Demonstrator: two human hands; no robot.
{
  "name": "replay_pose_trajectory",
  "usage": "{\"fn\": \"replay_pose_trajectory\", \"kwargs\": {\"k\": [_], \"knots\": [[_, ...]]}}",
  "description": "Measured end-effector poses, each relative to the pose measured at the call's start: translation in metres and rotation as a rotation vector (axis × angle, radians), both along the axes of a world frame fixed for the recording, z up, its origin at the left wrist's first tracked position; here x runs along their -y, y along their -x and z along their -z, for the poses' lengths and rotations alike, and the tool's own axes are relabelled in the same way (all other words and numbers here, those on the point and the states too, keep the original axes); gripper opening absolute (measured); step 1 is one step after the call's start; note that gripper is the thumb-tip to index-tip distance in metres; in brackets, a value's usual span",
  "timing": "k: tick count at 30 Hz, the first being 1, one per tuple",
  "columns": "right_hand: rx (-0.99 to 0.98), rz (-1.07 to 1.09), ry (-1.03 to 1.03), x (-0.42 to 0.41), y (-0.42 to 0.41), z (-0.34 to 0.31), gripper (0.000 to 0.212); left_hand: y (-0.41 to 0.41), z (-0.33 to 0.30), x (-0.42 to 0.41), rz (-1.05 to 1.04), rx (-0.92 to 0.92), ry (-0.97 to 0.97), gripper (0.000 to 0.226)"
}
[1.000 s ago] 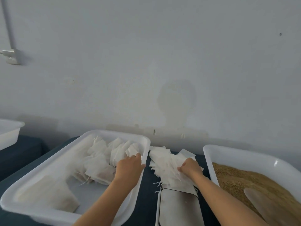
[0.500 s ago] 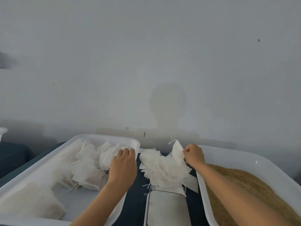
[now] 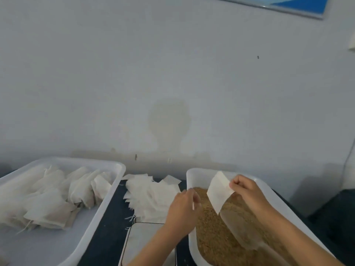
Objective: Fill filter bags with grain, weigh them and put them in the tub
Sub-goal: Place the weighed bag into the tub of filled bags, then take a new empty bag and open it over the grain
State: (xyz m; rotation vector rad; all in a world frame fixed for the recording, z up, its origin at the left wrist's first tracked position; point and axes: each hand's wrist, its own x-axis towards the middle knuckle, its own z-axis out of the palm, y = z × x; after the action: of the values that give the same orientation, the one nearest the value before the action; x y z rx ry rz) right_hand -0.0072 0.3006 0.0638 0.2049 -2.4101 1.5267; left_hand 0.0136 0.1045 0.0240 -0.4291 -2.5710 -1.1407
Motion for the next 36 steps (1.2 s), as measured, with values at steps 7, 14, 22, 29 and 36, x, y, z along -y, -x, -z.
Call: {"fn": "replay_pose_trajectory", "kwargs": {"k": [7, 14, 22, 29, 36], "knots": [[0.038, -0.098, -0.063, -0.025, -0.011, 0.041, 0.027, 0.017, 0.012, -0.047, 0.231, 0.148, -0.011, 0.017], [0.026, -0.326, -0.063, -0.02, -0.026, 0.048, 0.016, 0.018, 0.018, -0.069, 0.429, 0.396, -0.388, 0.029], [0.051, -0.379, 0.093, -0.009, -0.026, 0.044, 0.034, 0.019, 0.02, -0.056, 0.419, 0.442, -0.529, 0.028], [0.087, -0.298, 0.038, -0.007, -0.025, 0.048, 0.027, 0.017, 0.023, -0.056, 0.455, 0.403, -0.297, 0.013], [0.104, -0.252, -0.017, -0.011, -0.02, 0.051, 0.019, 0.019, 0.026, -0.056, 0.409, 0.382, -0.301, 0.024]]}}
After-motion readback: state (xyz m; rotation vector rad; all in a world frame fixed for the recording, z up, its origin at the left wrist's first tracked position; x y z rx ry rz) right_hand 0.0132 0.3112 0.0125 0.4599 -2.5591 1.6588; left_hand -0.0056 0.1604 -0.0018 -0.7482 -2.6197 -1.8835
